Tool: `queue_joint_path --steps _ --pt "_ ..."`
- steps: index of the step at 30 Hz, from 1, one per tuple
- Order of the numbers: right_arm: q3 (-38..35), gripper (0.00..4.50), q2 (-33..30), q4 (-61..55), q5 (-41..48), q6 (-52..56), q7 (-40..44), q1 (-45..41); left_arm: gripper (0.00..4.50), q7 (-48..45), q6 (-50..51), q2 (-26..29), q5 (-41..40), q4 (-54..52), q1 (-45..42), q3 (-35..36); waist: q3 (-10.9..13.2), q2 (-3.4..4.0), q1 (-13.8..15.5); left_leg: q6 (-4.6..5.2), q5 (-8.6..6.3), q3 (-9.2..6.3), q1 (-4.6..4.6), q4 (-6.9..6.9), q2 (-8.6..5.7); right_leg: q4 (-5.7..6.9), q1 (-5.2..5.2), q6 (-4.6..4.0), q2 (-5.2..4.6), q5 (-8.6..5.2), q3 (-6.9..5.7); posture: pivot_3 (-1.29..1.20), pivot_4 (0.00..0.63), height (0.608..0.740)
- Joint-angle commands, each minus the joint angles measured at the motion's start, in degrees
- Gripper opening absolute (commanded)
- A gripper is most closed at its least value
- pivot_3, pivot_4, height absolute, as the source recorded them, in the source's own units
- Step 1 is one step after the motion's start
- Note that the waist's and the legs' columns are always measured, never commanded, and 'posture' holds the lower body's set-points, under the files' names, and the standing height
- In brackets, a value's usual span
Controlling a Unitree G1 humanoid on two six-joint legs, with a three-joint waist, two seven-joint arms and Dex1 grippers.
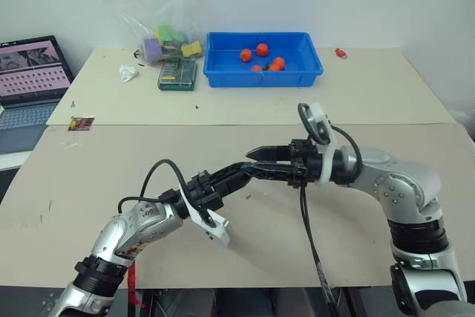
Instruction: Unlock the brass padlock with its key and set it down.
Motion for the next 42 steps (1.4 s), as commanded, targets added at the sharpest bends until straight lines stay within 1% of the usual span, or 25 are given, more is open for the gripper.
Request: queue_joint_path --steps 1,11,25,27,28,30,32,33,34,42 --pt "-1.2 2.78 0.3 -1.1 0.5 -1.4 -0.3 -0.5 0.86 1.2 -0.3 -0.2 -0.4 -0.6 -0.1 0.3 0.0 0.0 0.0 0.0 0.0 0.0 0.0 0.0 0.0 -0.01 0.0 0.0 0.0 0.0 0.0 0.0 0.15 0.74" --pt "0.5 2.78 -2.2 -0.3 -3.2 -4.6 4.0 3.1 0.86 1.7 -0.1 0.0 -0.6 -0.6 0.9 0.4 0.0 0.0 0.0 0.0 0.0 0.01 0.01 0.0 0.0 0.0 0.01 0.0 0.0 0.0 0.01 0.0 0.15 0.74" --pt "1.9 2.78 -1.7 -0.4 -4.7 -5.5 5.3 3.8 0.86 0.0 1.0 -0.4 -1.6 -1.0 -0.3 0.1 0.0 0.0 0.0 0.0 0.0 0.01 0.01 0.0 0.0 -0.01 0.01 0.0 0.0 0.0 0.01 0.0 0.15 0.74" --pt "1.8 2.28 -1.5 -0.3 -4.6 -5.5 5.2 3.7 0.86 -0.1 1.2 -0.4 -1.6 -1.1 -0.3 0.1 0.0 0.0 0.0 0.0 0.0 0.01 0.01 0.0 0.0 -0.01 0.01 0.0 0.0 0.0 0.01 0.0 0.15 0.74" --pt "1.7 2.15 -1.4 -0.3 -4.6 -5.5 5.1 3.7 0.86 -0.1 1.3 -0.4 -1.6 -1.2 -0.2 0.1 0.0 0.0 0.0 0.0 0.0 0.01 0.01 0.0 0.0 -0.01 0.01 0.0 0.0 0.0 0.01 0.0 0.15 0.74" --pt "1.8 1.4 -1.3 -0.3 -4.6 -5.5 5.1 3.6 0.86 -0.1 1.4 -0.5 -1.6 -1.2 -0.2 0.1 0.0 0.0 0.0 0.0 0.0 0.01 0.02 0.0 0.0 -0.01 0.01 0.0 0.0 0.0 0.01 0.0 0.15 0.74" --pt "2.0 0.78 -1.0 -0.2 -4.8 -5.6 5.0 3.4 0.86 -0.1 1.4 -0.5 -1.6 -1.3 -0.1 0.2 0.0 0.0 0.0 0.0 0.0 0.01 0.01 0.0 0.0 -0.01 0.01 0.0 0.0 0.0 0.01 0.0 0.15 0.74" --pt "2.0 0.37 -0.9 -0.2 -4.9 -5.6 5.0 3.4 0.86 -0.1 1.4 -0.5 -1.7 -1.3 -0.1 0.2 0.0 0.0 0.0 0.0 0.0 0.01 0.02 0.0 0.0 -0.01 0.01 0.0 0.0 0.0 0.01 0.0 0.15 0.74" --pt "2.1 0.25 -0.7 -0.1 -5.0 -5.7 5.0 3.3 0.86 -0.1 1.4 -0.5 -1.7 -1.3 -0.1 0.2 0.0 0.0 0.0 0.0 0.0 0.01 0.01 0.0 0.0 -0.01 0.01 0.0 0.0 0.0 0.01 0.0 0.15 0.74" --pt "3.1 0.25 -0.3 0.0 -6.4 -6.7 5.1 3.0 0.86 -0.1 1.6 -0.6 -2.4 -0.9 0.3 0.2 0.0 0.0 0.0 0.0 0.0 0.01 0.02 0.0 0.0 -0.01 0.01 0.0 0.0 0.0 0.01 0.0 0.15 0.74"
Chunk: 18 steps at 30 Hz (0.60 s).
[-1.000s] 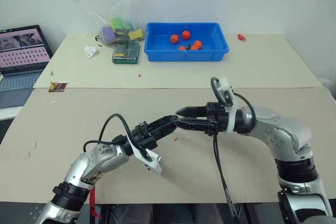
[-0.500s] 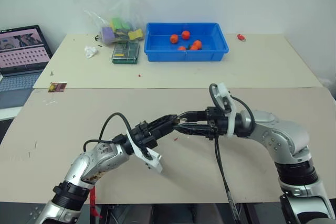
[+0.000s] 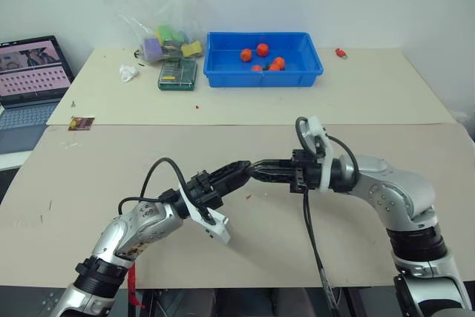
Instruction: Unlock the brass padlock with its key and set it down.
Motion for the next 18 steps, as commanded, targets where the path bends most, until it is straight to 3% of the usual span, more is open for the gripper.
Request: queue_joint_path --steps 1,3,5,6,13,18 --pt "0.9 0.25 0.9 -1.3 0.0 -1.7 0.7 -1.1 0.86 0.3 0.4 -0.5 -1.3 -0.9 -0.2 0.3 0.0 0.0 0.0 0.0 0.0 0.0 0.0 0.0 0.0 0.0 0.0 0.0 0.0 0.0 0.0 0.0 0.15 0.74" --pt "0.9 0.25 1.1 -1.0 -0.5 -1.9 0.6 -1.4 0.86 -1.1 1.4 -0.5 -3.3 -0.4 -0.3 0.1 0.0 0.0 0.0 0.0 0.0 0.0 0.0 0.0 0.0 0.0 0.0 0.0 0.0 0.0 0.0 0.0 0.15 0.74" --pt "1.0 0.25 1.2 -0.7 -0.9 -2.1 0.6 -1.5 1.85 -4.1 1.8 0.3 -8.1 0.3 -0.2 -0.5 0.0 0.0 0.0 0.0 0.0 0.0 0.0 0.0 0.0 0.01 0.0 0.0 0.0 0.0 0.0 0.0 0.15 0.74" --pt "0.9 0.25 1.2 -0.6 -1.1 -2.1 0.7 -1.5 2.02 -4.8 2.1 0.3 -9.9 0.6 -0.2 -0.4 0.0 0.0 -0.1 0.0 0.0 0.0 0.0 0.0 0.0 0.01 0.0 0.0 0.0 0.0 0.0 0.0 0.15 0.74" --pt "0.9 0.25 0.8 -0.3 -1.6 -2.4 0.8 -1.8 4.49 -10.2 4.5 3.0 -17.3 2.7 3.4 1.3 0.0 0.0 -0.4 0.0 0.0 -0.01 0.01 0.0 0.0 0.01 -0.01 0.0 0.0 0.0 0.0 0.0 0.15 0.74" --pt "-0.2 0.25 0.5 -0.8 -0.7 -1.9 0.5 -2.6 4.49 -11.8 3.5 7.5 -20.2 6.1 7.6 3.8 0.0 0.01 -0.9 0.0 0.0 -0.01 0.01 -0.01 0.01 0.03 -0.05 0.0 0.0 -0.01 0.0 0.0 0.15 0.74"
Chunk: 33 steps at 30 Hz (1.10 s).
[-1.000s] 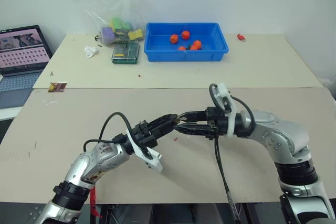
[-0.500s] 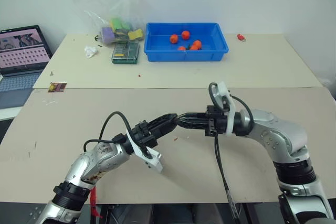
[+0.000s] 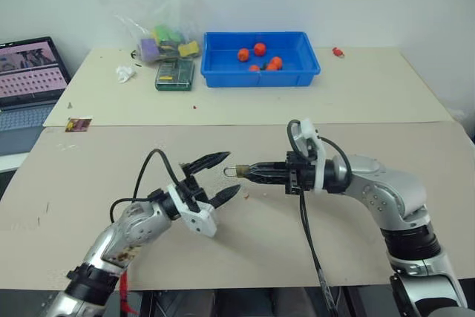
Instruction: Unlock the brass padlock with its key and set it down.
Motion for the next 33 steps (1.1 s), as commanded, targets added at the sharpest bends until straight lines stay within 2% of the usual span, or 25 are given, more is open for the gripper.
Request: queue_joint_path --steps 1,3,9,12,14,21,22,33 --pt "-2.3 0.25 -0.5 -1.7 1.2 -0.8 0.2 -1.8 4.49 -1.8 0.2 2.0 -4.8 2.4 1.1 2.5 0.0 0.01 0.0 0.0 0.0 0.0 0.0 0.0 0.0 0.0 0.01 0.0 0.0 0.0 0.0 0.0 0.15 0.74" --pt "-2.5 0.25 -0.8 -1.9 1.5 -0.7 0.5 -2.0 4.49 -3.3 2.2 1.4 -8.5 4.3 0.4 2.9 0.0 0.01 0.0 0.0 0.0 0.0 0.03 0.0 0.0 0.01 0.03 0.01 0.0 0.0 0.0 0.0 0.15 0.74" --pt "-3.0 0.25 -2.3 -2.9 2.8 -0.1 1.9 -1.9 4.49 -14.5 18.7 -4.8 -29.9 3.3 -3.1 3.1 0.0 0.01 0.3 0.0 0.0 -0.07 -0.01 0.04 -0.02 0.01 0.03 0.01 0.0 0.0 -0.02 0.0 0.15 0.74" --pt "-3.3 0.25 -3.2 -3.9 3.9 0.2 2.4 -1.4 3.75 -21.4 31.5 -6.6 -42.7 -1.9 -3.4 2.4 0.0 0.01 -0.2 0.0 -0.01 -0.06 0.0 0.03 -0.01 0.01 0.03 0.01 0.0 0.0 -0.01 0.0 0.15 0.74" --pt "-3.5 0.25 -3.6 -4.6 4.6 0.4 2.3 -1.1 3.07 -25.0 39.7 -6.9 -49.9 -6.7 -3.3 1.6 0.0 0.0 -0.3 0.01 -0.01 -0.05 0.0 0.04 -0.01 0.01 0.03 0.01 0.0 0.0 0.0 0.0 0.15 0.74" --pt "-4.2 0.25 -4.5 -5.6 6.0 0.8 1.9 -0.1 0.28 -26.6 56.7 -8.4 -63.4 -16.2 -1.9 3.4 0.0 0.0 -0.2 0.0 -0.01 -0.05 0.03 0.05 0.0 0.0 0.08 0.02 0.0 -0.02 0.0 0.0 0.15 0.74" --pt "-4.3 0.25 -4.8 -5.7 6.2 0.8 1.9 0.0 0.07 -26.3 58.2 -8.7 -64.7 -16.7 -1.9 3.9 0.0 0.0 -0.2 0.0 -0.01 -0.05 0.03 0.05 0.0 0.0 0.08 0.02 0.0 -0.02 0.0 0.0 0.15 0.74" --pt "-4.7 0.25 -6.0 -5.0 6.6 0.8 1.9 -0.1 0.07 -23.7 70.3 -10.6 -71.6 -19.5 -3.5 7.1 0.0 -0.01 -0.1 0.0 -0.01 -0.05 0.03 0.05 -0.01 -0.03 0.11 0.01 0.0 -0.02 0.01 0.0 0.15 0.74"
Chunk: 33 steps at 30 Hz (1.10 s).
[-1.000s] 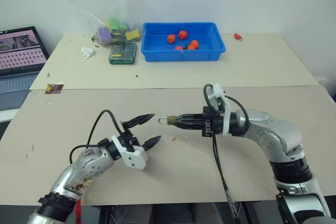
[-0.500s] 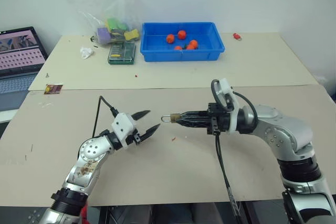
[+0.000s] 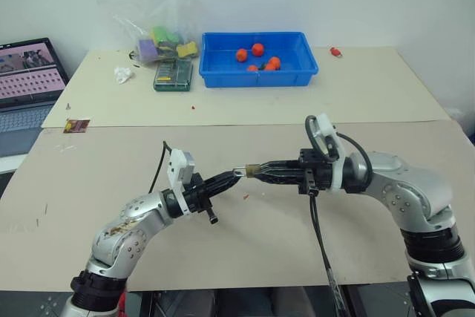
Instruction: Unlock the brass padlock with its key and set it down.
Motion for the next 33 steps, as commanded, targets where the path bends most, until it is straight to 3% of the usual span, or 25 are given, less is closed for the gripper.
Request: queue_joint_path --steps 1,10,33 --pt "-1.7 0.25 -0.4 -1.1 1.2 -0.3 0.4 -1.1 0.07 0.1 2.7 -0.6 -2.6 -3.5 -0.8 1.3 0.0 0.0 0.0 0.0 0.0 0.0 0.0 0.0 0.0 -0.01 0.0 0.0 0.0 0.0 0.0 0.0 0.15 0.74" --pt "-0.7 0.25 -0.5 0.2 0.0 -0.9 1.0 -1.4 0.07 4.0 7.2 -4.1 -5.7 -6.1 -2.1 2.0 0.0 -0.01 0.1 0.0 0.0 0.0 0.0 0.0 0.0 -0.02 0.01 -0.01 0.0 0.0 0.01 0.0 0.15 0.74" --pt "-0.1 0.25 -0.3 7.7 -6.8 -5.4 3.9 -1.3 0.07 5.4 12.1 -4.3 -8.9 -9.3 -2.1 2.5 0.0 -0.01 0.1 -0.01 0.0 0.0 -0.01 0.0 -0.01 -0.06 0.03 -0.01 0.0 0.0 0.02 0.0 0.15 0.74"
